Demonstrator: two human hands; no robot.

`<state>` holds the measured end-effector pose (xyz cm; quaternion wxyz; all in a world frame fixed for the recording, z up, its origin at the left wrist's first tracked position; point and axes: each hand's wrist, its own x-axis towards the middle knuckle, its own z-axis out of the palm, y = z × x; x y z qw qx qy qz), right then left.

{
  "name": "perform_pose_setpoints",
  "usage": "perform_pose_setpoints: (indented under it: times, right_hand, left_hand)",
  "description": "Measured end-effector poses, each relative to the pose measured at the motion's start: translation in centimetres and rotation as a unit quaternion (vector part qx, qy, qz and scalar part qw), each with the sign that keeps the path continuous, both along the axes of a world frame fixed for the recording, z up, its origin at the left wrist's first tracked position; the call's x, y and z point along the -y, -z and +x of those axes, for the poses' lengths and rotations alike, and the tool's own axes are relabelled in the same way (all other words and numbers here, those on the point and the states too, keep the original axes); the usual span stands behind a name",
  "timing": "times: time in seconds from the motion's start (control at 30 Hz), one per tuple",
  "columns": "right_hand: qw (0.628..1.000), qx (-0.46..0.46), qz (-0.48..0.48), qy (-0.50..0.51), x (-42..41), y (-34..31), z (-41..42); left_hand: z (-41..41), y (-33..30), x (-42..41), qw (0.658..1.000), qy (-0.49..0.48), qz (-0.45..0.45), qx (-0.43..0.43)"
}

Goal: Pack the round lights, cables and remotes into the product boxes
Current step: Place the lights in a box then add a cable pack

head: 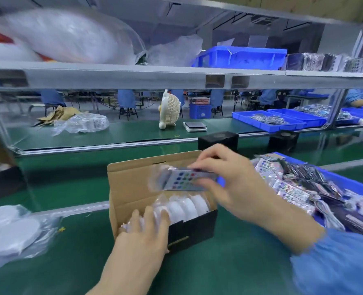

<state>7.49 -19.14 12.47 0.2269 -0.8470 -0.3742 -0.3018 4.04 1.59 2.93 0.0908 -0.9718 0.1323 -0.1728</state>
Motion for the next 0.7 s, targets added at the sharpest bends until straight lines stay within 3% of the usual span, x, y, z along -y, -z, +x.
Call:
perform_pose_setpoints:
  times: [0.1, 0.17, 0.33, 0.43, 0.5, 0.57, 0.7]
  right_hand:
    - [0.970, -0.033, -0.241, 0.019, -7.9, 2.2, 2.8]
    - [0.950, -0.018, -0.311, -0.010, -9.8, 3.3, 3.6]
    - [0.981, -0.082, -0.109, -0.140, -8.8, 2.5, 3.7]
    - [0.995, -0.034, -0.017, -0.089, -6.1, 0.0, 4.7]
    - [0.987, -0.028, -0.158, 0.028, -4.8, 0.1, 5.3]
    - [0.948, -0.038, -0.297, 0.110, -4.5, 1.6, 5.5]
    - [0.909, 0.035, -0.386, 0.151, -5.7, 2.8, 4.9]
  left_hand:
    - [-0.3, 0.7, -0.8, 1.000, 0.012, -0.001, 0.016]
    - [-0.6, 0.6, -1.9, 0.999, 0.033, -0.014, 0.021]
    - [-1.9, -0.6, -3.3, 0.993, 0.084, -0.069, 0.050]
    - [-1.9, -1.5, -3.1, 0.995, 0.021, -0.099, 0.018]
    - [-1.7, -1.9, -2.3, 0.998, -0.038, -0.046, -0.026]
    - [-1.0, -1.7, -2.5, 0.996, -0.061, -0.001, -0.070]
    - [-0.6, -1.3, -2.8, 0.998, -0.037, 0.011, -0.040]
